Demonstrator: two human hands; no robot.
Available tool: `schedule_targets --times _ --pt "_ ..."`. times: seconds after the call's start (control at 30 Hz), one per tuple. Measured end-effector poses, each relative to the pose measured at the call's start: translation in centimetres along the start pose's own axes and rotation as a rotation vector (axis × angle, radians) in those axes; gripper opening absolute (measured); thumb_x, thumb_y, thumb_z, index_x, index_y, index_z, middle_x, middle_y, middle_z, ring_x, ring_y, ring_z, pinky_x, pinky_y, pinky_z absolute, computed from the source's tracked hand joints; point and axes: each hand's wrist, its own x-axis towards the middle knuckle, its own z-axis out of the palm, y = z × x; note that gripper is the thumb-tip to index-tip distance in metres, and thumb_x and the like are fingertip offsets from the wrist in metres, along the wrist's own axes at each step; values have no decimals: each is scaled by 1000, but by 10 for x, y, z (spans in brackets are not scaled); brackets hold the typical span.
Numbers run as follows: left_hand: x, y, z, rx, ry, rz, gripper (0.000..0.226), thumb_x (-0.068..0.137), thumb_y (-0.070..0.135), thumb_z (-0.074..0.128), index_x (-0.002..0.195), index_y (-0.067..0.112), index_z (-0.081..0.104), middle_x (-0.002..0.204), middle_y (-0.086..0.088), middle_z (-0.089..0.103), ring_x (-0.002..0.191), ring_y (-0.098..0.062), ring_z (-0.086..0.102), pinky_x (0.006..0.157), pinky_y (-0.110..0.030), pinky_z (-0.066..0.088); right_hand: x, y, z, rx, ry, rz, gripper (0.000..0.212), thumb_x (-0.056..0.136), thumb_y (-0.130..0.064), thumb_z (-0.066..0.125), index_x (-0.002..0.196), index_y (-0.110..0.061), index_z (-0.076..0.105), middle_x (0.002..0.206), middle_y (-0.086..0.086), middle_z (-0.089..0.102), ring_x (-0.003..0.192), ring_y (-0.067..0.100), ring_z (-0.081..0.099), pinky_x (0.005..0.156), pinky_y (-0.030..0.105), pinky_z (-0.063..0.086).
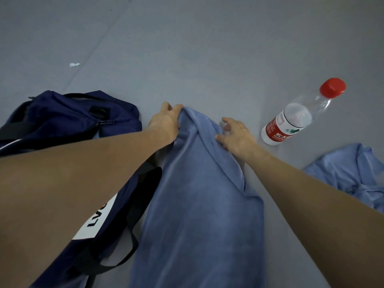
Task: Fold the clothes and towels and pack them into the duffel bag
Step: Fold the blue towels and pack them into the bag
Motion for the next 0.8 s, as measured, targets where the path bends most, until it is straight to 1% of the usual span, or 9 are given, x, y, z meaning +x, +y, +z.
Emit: schedule_targets --times 0.07,0.23,0.33,0.4,0.5,0.57,0.67,0.73,0.8 --pt "1 0 0 22 -2 6 52 97 16 55 146 25 36 136 -12 34 100 -41 56 81 -43 48 -3 -1 7 -141 -20 -42 51 90 -31 67 137 -23 49 132 6 51 111 29 57 94 38 48" --pt "2 1 -8 44 -107 39 58 93 19 62 146 23 37 140 -12 31 104 -41 57 89 -45 50 -9 -3 20 -151 24 -62 17 90 -27 64 101 -15 58 101 4 58 92 28 59 76 35 46" --pt "1 -1 -15 113 -173 75 59 92 24 64 144 21 36 141 -12 27 101 -41 59 90 -45 49 -12 -7 12 -2 32 -13 15 88 -27 68 90 -14 59 86 1 61 80 22 58 71 36 49" --pt "1 -4 -18 158 -208 103 55 92 28 63 140 20 37 137 -12 29 93 -38 57 89 -46 50 -16 -9 -1 20 82 -11 14 87 -26 66 88 -15 57 79 -1 60 74 21 56 63 33 46" --pt "-1 -11 -22 178 -147 123 38 92 18 60 127 16 45 124 -14 47 95 -38 57 81 -45 48 -23 -16 -26 -70 174 -57 13 86 -24 64 82 -16 54 76 3 60 74 26 57 57 33 38" --pt "-4 -13 -25 128 -47 124 22 92 12 57 113 13 51 114 -15 61 98 -38 59 74 -41 44 -29 -23 -45 -165 268 -142 12 88 -23 61 82 -17 52 78 7 60 79 33 56 64 33 34" --pt "-13 -11 -41 -118 71 93 5 93 18 59 96 14 57 97 -13 66 88 -34 61 73 -38 47 -42 -30 -69 -306 392 -297 14 93 -28 55 94 -14 52 84 16 63 84 41 57 68 37 35" --pt "-22 -11 -60 -258 104 108 9 94 21 59 90 13 61 86 -10 65 80 -34 63 75 -43 54 -56 -32 -81 -397 435 -375 21 97 -34 53 101 -13 53 87 17 65 85 42 59 70 39 37" --pt "-36 -14 -78 -320 113 154 17 96 22 57 87 9 63 82 -11 63 78 -36 64 77 -50 55 -75 -27 -91 -431 480 -413 24 97 -33 53 108 -12 55 91 17 67 87 41 60 72 39 36"
